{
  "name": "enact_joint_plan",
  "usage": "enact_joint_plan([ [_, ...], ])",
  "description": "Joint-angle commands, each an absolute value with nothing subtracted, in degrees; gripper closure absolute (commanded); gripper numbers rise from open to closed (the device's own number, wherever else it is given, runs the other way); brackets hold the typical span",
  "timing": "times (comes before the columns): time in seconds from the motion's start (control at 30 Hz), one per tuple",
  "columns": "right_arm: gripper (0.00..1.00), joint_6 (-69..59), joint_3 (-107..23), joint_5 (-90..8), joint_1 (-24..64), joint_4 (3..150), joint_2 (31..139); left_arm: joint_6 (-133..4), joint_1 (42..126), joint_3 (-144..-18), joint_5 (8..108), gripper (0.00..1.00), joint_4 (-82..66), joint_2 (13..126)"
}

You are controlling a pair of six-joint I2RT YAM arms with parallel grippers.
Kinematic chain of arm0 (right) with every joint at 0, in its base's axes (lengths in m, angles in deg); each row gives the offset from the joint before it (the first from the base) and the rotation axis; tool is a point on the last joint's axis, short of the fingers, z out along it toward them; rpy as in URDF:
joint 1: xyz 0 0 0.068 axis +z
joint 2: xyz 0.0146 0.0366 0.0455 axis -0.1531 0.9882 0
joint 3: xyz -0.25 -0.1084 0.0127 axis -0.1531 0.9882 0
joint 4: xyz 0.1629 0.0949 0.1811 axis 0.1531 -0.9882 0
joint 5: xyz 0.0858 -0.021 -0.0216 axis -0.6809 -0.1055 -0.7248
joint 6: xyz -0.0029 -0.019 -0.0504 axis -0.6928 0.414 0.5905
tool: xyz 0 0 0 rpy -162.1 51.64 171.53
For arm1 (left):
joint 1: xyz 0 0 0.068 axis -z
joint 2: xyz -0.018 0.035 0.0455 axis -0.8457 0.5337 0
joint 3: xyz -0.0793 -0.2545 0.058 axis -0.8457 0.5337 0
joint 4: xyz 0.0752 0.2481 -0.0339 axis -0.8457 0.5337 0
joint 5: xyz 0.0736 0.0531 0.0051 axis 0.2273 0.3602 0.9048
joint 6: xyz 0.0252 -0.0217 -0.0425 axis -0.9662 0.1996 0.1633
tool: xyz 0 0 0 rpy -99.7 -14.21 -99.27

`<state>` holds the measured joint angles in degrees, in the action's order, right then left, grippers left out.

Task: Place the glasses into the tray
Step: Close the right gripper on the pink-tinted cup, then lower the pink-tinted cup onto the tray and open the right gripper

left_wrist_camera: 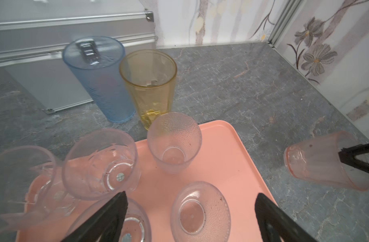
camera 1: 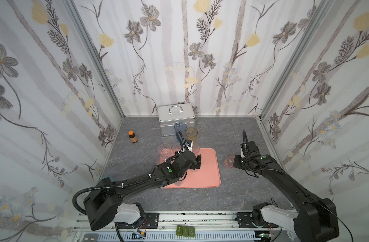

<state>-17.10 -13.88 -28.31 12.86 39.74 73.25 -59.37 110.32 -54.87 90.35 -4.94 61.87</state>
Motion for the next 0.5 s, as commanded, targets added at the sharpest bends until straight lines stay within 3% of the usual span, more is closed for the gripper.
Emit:
enact_joint_plan([
  [0.0, 0.97, -19.00, -17.94, -22.96, 19.86, 34.28, 74.62, -58.95, 107.64, -52.34, 91.21, 0.02, -5.75, 57.66],
  [0.23, 0.97, -22.65, -26.57, -20.48, 39.38, 28.03, 85.54, -58.17, 101.04, -46.40, 88.98, 0.03, -4.20, 49.39],
  [0.47, 0.97, -23.37, -36.09, -20.65, 47.62, 29.26, 99.52, -57.29, 98.97, -44.43, 86.97, 0.03, -3.95, 47.80],
])
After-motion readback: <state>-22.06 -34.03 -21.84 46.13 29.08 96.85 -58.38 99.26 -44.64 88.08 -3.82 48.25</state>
